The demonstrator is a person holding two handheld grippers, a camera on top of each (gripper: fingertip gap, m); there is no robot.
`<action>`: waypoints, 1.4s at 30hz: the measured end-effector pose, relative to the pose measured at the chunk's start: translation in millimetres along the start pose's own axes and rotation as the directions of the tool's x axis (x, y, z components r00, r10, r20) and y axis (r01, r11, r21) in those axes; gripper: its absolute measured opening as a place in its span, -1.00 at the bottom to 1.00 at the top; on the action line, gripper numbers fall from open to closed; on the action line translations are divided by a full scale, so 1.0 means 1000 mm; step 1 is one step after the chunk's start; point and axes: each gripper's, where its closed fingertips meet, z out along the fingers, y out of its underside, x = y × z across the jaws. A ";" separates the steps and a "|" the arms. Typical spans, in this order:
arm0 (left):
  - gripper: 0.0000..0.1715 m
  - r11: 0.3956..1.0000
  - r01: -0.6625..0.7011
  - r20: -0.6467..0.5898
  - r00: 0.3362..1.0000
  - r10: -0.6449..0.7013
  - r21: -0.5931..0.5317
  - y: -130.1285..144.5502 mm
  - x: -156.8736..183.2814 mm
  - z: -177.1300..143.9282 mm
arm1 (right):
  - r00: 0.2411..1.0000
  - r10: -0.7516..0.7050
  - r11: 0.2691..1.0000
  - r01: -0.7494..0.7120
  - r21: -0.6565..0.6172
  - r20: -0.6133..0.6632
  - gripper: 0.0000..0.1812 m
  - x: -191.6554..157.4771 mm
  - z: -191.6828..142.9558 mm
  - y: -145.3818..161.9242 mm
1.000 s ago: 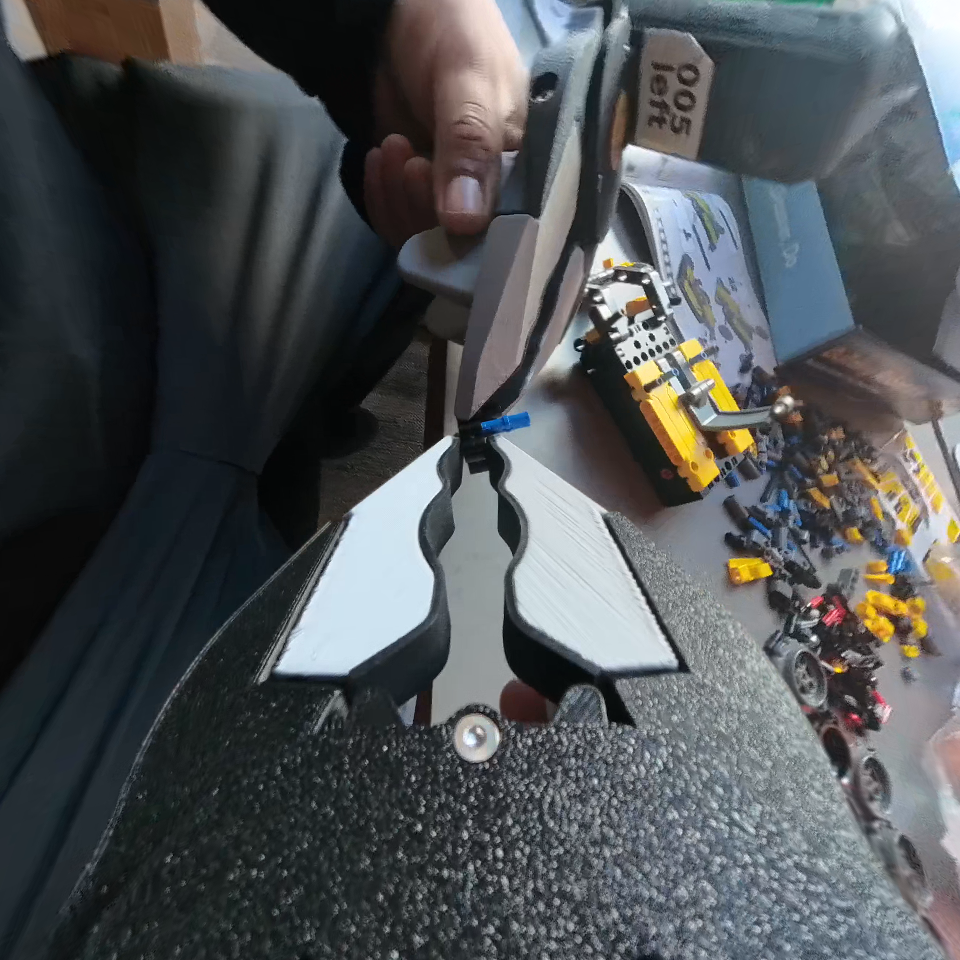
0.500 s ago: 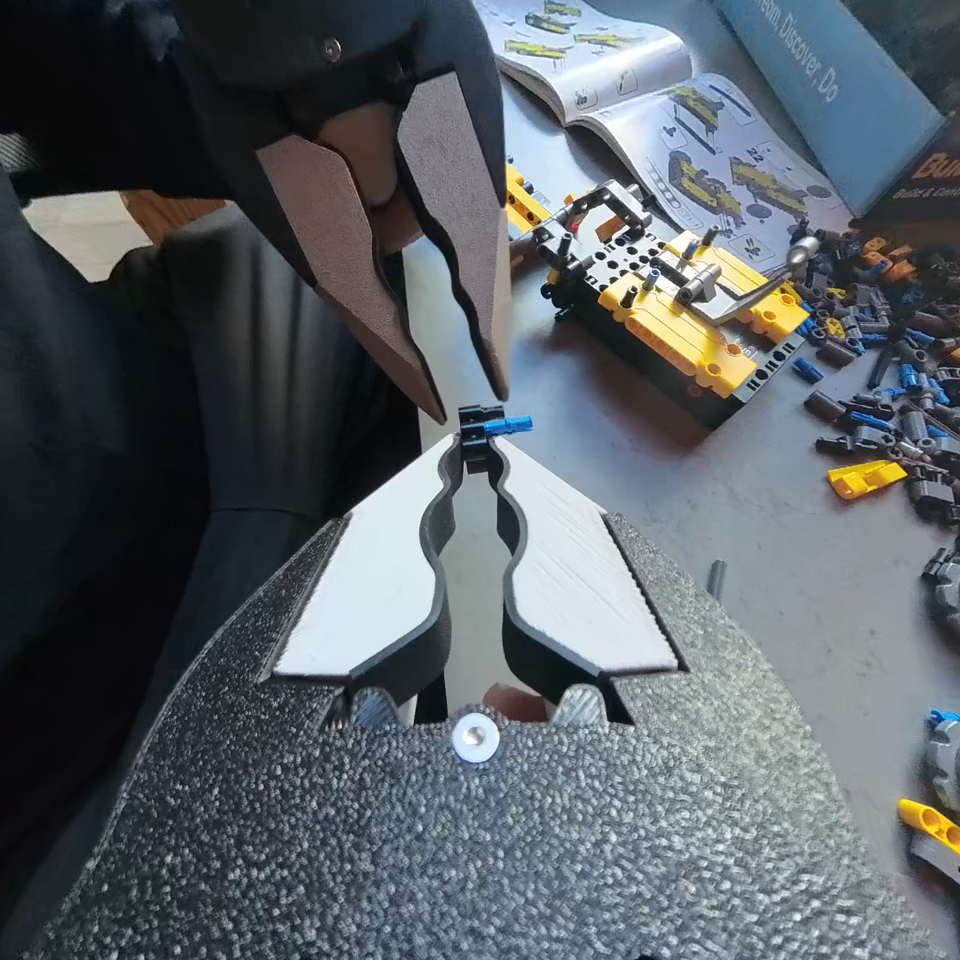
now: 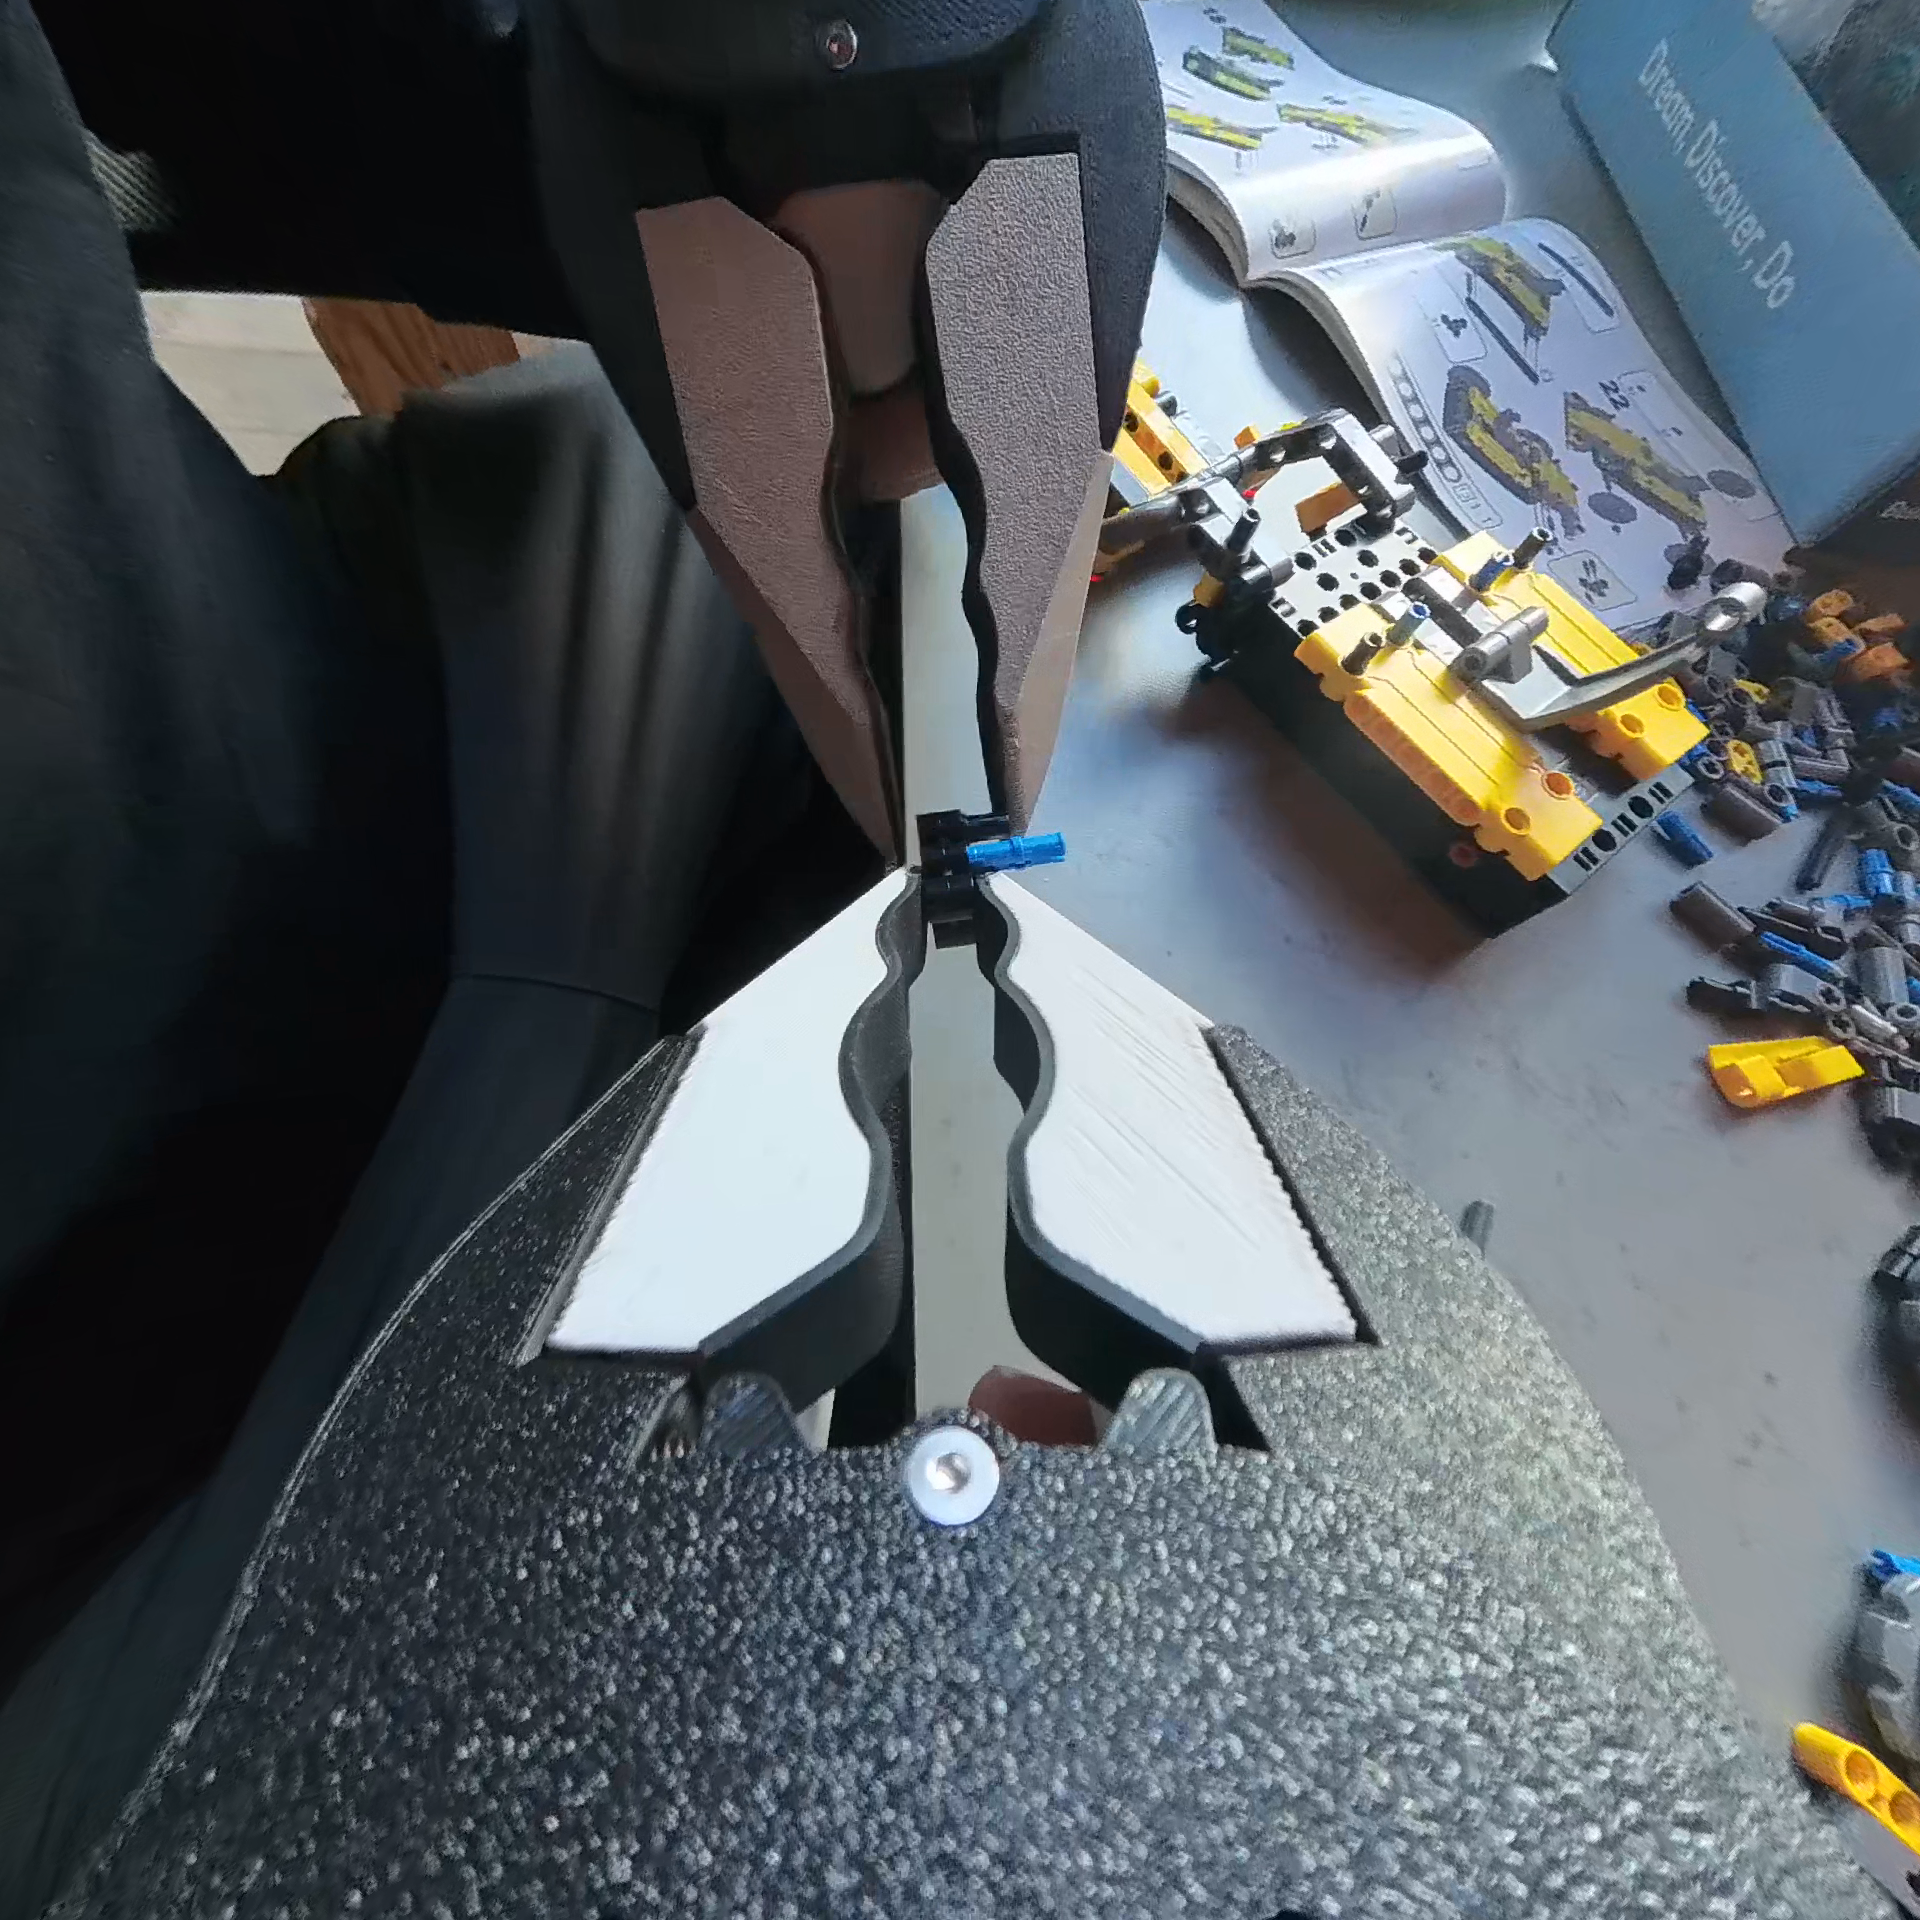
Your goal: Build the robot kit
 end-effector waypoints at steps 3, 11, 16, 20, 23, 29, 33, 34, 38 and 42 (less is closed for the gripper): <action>-0.86 1.000 -0.004 -0.005 1.000 0.004 0.000 0.001 0.001 0.000 | 1.000 -0.002 1.000 0.002 -0.002 0.007 -0.91 -0.002 0.001 0.000; -0.87 1.000 0.022 -0.023 0.999 -0.022 0.004 0.000 0.001 -0.001 | 1.000 -0.004 1.000 0.004 0.007 0.023 -0.91 -0.004 0.000 0.000; -0.83 1.000 0.018 -0.028 0.999 -0.018 0.009 0.000 0.003 -0.001 | 0.999 -0.011 1.000 0.011 0.007 0.035 -0.91 -0.006 0.000 -0.001; -0.79 1.000 -0.005 -0.033 0.999 0.005 0.006 -0.001 0.006 0.000 | 0.999 -0.015 1.000 0.015 -0.001 0.041 -0.91 -0.007 0.001 0.002; -0.85 1.000 -0.004 -0.032 0.999 0.004 0.011 -0.001 0.005 0.000 | 0.999 -0.032 0.999 0.032 -0.002 0.036 -0.91 -0.008 0.002 0.001; -0.85 1.000 -0.009 -0.049 0.999 0.009 0.000 0.002 0.007 -0.001 | 0.999 -0.019 1.000 0.019 0.000 0.040 -0.86 -0.006 0.001 0.004; -0.85 0.999 0.022 -0.080 0.997 -0.020 0.028 0.000 0.008 -0.003 | 1.000 -0.019 0.999 0.019 0.050 0.008 -0.68 0.000 -0.004 -0.001; -0.85 0.999 0.025 -0.086 0.996 -0.022 0.034 0.000 0.009 -0.003 | 1.000 -0.031 0.997 0.030 0.065 0.003 -0.68 -0.001 -0.005 -0.003; -0.85 0.999 0.022 -0.117 0.993 -0.017 0.039 0.000 0.013 -0.004 | 0.994 -0.105 0.990 0.105 0.093 -0.005 -0.68 -0.006 -0.007 -0.007; -0.85 0.999 0.015 -0.153 0.988 -0.010 0.037 0.000 0.018 -0.004 | 0.992 -0.119 0.987 0.114 0.115 0.034 -0.72 -0.014 -0.006 -0.012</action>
